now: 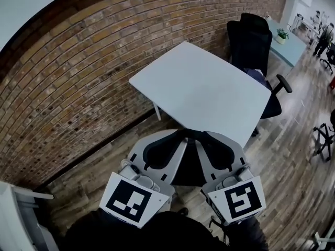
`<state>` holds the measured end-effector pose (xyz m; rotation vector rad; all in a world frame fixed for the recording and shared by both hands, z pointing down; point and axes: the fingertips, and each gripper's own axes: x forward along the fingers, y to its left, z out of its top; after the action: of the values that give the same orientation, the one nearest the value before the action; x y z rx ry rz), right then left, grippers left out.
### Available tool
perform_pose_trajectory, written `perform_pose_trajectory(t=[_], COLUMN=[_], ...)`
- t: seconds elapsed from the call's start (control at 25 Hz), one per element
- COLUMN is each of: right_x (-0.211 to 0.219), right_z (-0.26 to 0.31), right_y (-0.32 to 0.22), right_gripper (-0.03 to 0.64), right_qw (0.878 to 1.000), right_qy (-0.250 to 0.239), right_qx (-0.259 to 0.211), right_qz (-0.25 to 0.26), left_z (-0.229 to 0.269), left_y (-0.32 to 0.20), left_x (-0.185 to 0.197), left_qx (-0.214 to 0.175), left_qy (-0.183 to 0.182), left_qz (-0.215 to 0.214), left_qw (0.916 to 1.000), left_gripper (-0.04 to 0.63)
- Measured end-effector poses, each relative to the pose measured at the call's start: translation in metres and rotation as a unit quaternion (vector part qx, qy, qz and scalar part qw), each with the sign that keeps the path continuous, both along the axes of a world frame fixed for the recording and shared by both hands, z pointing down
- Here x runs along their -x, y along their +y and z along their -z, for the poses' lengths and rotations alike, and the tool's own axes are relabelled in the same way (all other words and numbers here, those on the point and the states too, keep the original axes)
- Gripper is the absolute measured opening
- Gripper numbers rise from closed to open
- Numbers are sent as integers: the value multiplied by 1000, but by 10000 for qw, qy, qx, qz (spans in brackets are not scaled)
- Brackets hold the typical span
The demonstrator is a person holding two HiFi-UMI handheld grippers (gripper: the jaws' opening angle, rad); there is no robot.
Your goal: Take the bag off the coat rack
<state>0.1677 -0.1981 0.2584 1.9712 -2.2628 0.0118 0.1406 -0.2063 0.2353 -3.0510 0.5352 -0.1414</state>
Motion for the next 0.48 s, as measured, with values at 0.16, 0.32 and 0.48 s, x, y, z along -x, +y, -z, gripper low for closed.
perform_pose_trajectory(t=[0.16, 0.32, 0.48], right_x=[2, 2, -3], right_z=[23, 47, 70], right_y=[-34, -66, -97], right_gripper=[49, 49, 49], right_qw=[9999, 9996, 9993], right_qy=[26, 175, 257], right_qx=[-102, -200, -205], right_qz=[5, -97, -177], left_z=[22, 47, 69], left_y=[-33, -65, -96], left_x=[2, 3, -1], left_qx=[-78, -148, -286], left_qy=[101, 195, 218], left_qz=[1, -113, -326], left_qw=[9999, 9996, 9988], left_gripper=[43, 43, 43])
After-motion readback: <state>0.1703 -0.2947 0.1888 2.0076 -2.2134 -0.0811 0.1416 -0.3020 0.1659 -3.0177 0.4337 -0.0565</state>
